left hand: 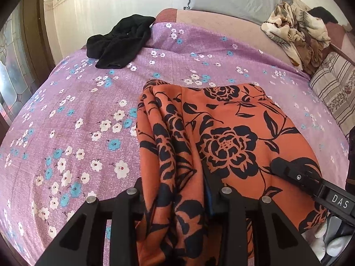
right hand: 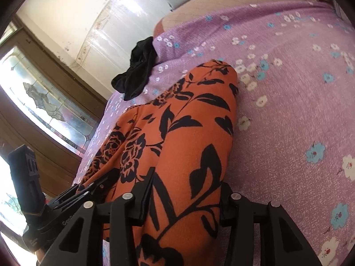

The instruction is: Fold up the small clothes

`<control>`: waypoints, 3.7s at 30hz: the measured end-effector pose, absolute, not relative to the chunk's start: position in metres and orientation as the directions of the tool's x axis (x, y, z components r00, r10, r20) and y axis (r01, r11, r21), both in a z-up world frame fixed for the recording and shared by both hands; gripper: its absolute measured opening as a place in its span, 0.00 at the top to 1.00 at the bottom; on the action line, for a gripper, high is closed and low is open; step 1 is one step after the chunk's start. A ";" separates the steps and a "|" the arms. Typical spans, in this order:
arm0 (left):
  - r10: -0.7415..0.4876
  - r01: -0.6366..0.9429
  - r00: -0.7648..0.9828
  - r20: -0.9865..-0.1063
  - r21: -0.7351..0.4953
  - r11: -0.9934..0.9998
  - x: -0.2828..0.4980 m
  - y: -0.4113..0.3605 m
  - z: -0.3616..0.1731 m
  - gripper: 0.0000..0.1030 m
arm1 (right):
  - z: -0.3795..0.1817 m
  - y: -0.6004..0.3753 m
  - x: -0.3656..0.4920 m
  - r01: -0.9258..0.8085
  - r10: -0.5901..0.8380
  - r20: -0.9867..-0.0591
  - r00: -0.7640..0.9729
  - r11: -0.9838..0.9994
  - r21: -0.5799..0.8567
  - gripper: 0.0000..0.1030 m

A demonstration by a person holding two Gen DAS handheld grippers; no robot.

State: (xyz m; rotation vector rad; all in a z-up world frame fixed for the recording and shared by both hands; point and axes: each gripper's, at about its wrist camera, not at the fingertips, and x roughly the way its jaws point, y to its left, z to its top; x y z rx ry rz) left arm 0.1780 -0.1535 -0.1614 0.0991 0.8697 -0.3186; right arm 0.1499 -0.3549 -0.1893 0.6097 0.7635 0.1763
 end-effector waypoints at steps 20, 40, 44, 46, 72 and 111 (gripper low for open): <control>-0.190 0.251 0.641 -0.744 -0.031 0.968 0.188 -0.131 -0.146 0.51 | -0.175 -0.388 0.144 0.228 0.274 -0.635 0.722 0.772 0.593 0.45; -0.081 0.241 0.550 -0.831 0.065 0.968 0.254 -0.135 -0.176 0.30 | -0.179 -0.385 0.217 0.117 0.448 -0.632 0.632 0.752 0.649 0.69; -0.113 0.273 0.586 -0.802 0.064 0.960 0.230 -0.132 -0.157 0.30 | -0.158 -0.375 0.179 0.070 0.432 -0.618 0.657 0.781 0.621 0.66; -0.138 0.290 0.600 -0.788 0.053 0.956 0.213 -0.126 -0.148 0.30 | -0.153 -0.371 0.158 0.051 0.442 -0.608 0.660 0.780 0.623 0.66; -0.119 0.239 0.652 -0.749 0.054 0.970 0.090 -0.099 -0.159 0.11 | -0.162 -0.329 0.061 0.058 0.324 -0.684 0.653 0.880 0.472 0.66; -0.053 0.145 0.759 -0.649 0.090 0.985 0.001 -0.089 -0.017 0.02 | -0.037 -0.307 -0.046 0.014 0.130 -0.496 0.858 0.961 0.275 0.35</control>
